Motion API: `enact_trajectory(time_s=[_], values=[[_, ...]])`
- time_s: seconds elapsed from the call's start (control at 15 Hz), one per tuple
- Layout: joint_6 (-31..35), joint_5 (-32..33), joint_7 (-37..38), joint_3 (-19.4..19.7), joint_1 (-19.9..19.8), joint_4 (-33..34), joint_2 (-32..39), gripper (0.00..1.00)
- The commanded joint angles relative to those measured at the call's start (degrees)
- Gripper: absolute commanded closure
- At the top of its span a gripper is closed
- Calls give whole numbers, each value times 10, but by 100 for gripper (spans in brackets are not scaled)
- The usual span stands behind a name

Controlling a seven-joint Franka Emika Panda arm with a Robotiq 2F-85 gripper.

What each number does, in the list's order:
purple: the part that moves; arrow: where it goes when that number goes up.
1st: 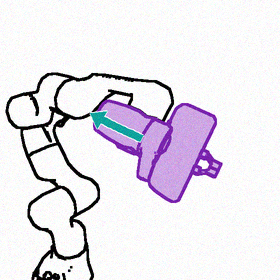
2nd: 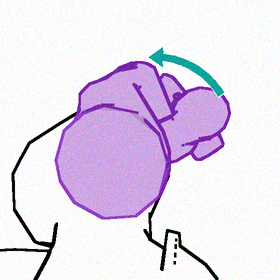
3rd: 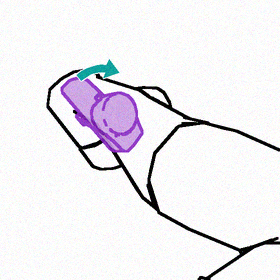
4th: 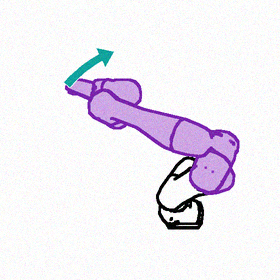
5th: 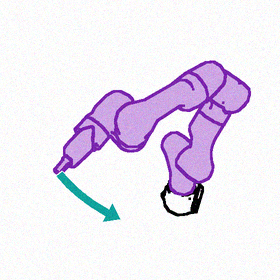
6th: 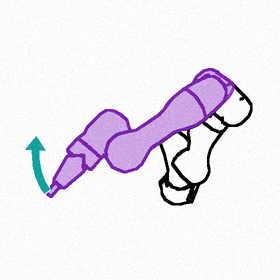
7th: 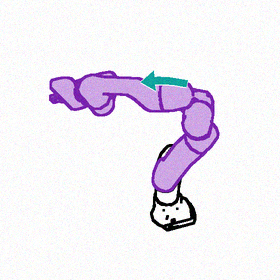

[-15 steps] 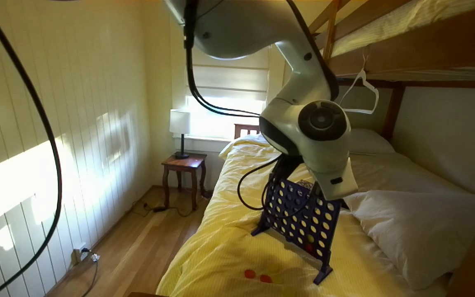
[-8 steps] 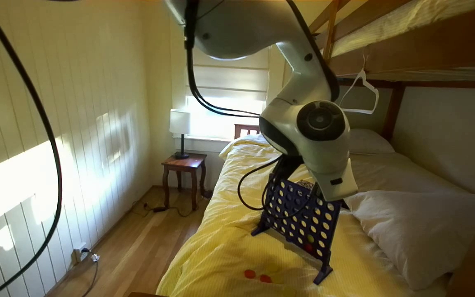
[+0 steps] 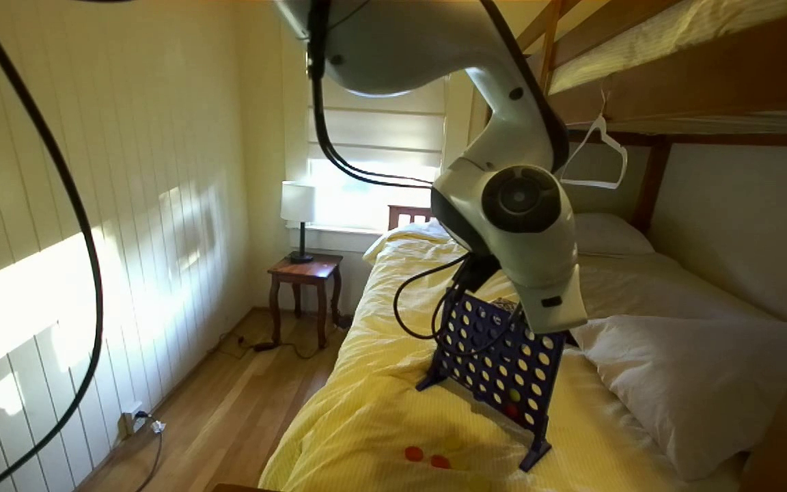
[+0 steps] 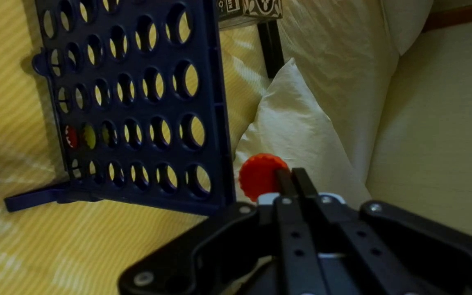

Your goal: Pick up the orange circle and put it in the blue object

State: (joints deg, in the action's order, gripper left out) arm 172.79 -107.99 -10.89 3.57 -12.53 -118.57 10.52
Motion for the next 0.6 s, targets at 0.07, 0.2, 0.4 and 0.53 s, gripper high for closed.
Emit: enact_trajectory(time_s=[0.07,0.2,0.4,0.53], values=[[21,-18,-7,-3,9,24,20,99],[23,-17,-5,-4,11,26,25,99],[27,-11,2,-5,15,24,29,99],[30,-11,4,-5,16,23,31,99]])
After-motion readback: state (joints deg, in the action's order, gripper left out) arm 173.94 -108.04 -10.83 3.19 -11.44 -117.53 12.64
